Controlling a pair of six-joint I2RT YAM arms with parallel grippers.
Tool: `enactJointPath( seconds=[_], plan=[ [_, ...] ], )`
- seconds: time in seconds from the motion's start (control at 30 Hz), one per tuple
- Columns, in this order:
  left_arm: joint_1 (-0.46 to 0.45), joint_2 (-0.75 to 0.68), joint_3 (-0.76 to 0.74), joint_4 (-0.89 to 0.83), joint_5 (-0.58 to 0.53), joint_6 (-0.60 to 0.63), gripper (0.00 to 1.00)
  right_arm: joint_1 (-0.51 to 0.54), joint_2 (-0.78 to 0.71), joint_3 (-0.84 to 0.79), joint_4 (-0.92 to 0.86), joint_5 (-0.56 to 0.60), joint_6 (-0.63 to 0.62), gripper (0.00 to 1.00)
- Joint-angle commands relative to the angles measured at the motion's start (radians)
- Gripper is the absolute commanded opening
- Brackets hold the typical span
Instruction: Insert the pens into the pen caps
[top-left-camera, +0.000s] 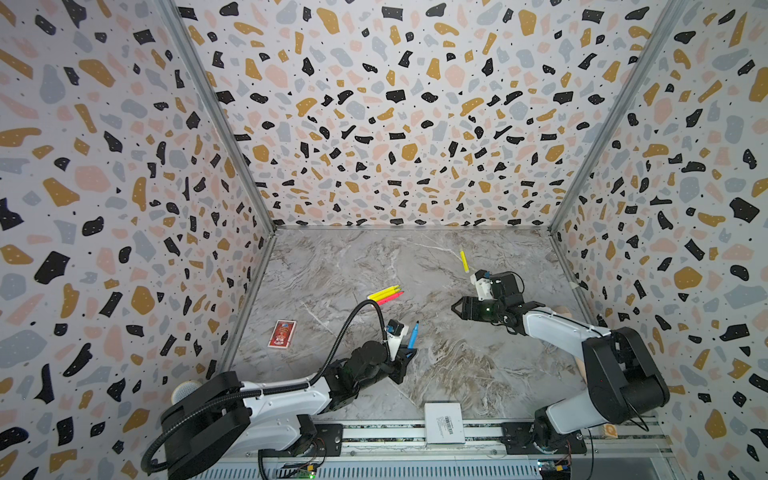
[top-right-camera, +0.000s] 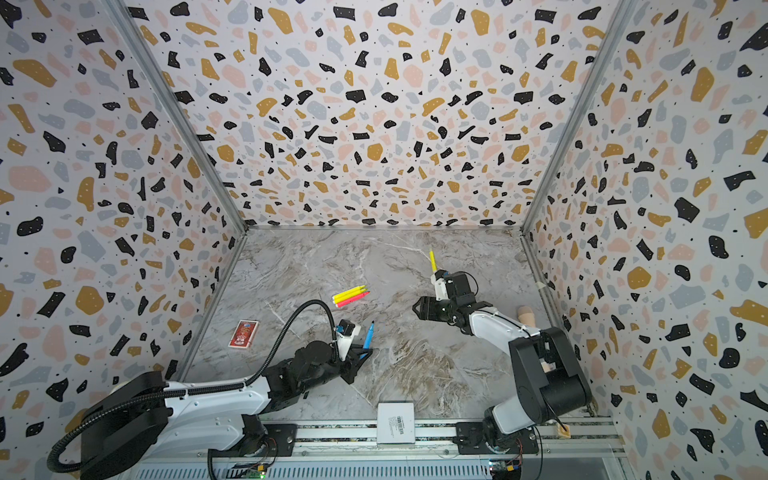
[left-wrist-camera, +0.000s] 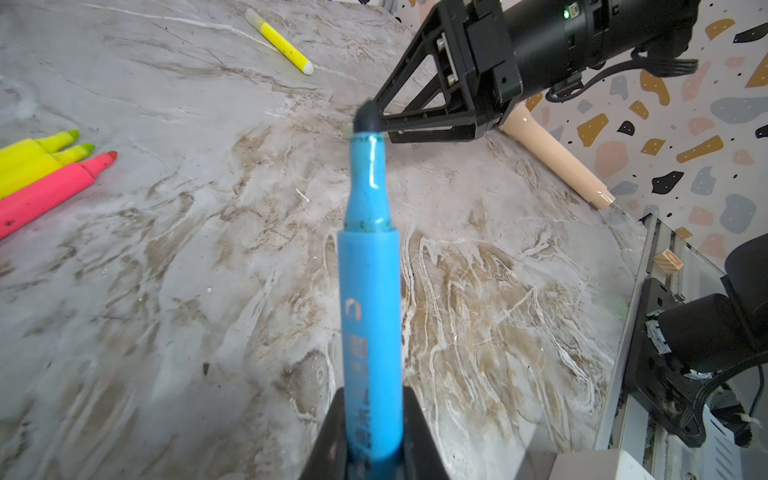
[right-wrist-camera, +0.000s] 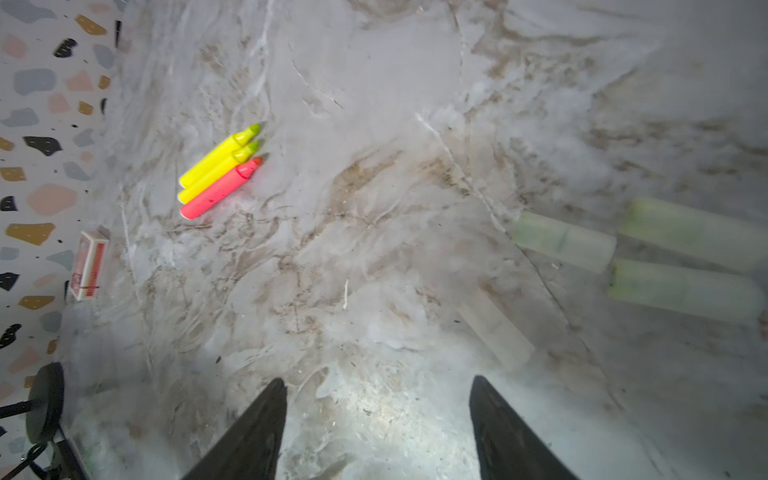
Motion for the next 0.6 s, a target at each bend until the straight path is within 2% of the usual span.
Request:
enactJointPath(
  seconds=[0.0,0.33,0.57],
  plan=[
    [0.004,-0.024,-0.016,0.019,-0.008,-0.006,0.00,-0.007,0.020,0.073,-0.048,0.066,-0.053,0.70],
    [0.004,-0.048,-0.024,-0.003,-0.021,0.004,0.00,-0.004,0.190,0.240,-0.126,0.076,-0.128,0.70],
    [0.004,-0.054,-0.038,0.005,-0.030,0.000,0.00,0.030,0.244,0.259,-0.126,0.080,-0.137,0.69]
  ],
)
